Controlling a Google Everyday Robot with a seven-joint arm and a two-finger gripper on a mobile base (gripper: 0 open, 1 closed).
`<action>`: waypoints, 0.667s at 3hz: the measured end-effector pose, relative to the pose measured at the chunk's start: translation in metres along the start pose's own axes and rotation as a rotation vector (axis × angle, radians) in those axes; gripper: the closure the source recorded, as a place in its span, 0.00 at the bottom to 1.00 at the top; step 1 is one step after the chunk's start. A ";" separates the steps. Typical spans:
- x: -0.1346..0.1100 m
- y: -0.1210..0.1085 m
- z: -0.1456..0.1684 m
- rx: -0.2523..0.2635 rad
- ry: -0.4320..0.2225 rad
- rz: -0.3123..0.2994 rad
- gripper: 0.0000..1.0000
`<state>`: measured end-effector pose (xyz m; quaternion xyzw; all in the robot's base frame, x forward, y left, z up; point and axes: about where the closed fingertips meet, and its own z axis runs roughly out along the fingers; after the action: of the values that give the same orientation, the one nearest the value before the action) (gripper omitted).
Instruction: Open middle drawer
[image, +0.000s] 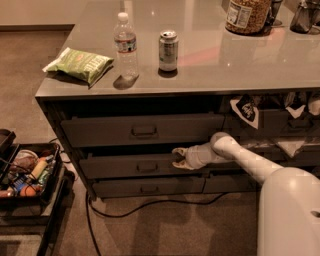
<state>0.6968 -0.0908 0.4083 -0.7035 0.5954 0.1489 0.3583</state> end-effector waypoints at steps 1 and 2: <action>-0.002 0.000 -0.002 -0.007 0.005 0.002 0.96; -0.017 0.006 -0.002 -0.106 0.119 -0.055 0.97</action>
Offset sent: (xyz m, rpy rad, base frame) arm -0.1172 -0.0028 0.0227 -0.5825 0.4724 0.0526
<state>0.6867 -0.0806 0.4186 -0.7452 0.5874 0.1279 0.2886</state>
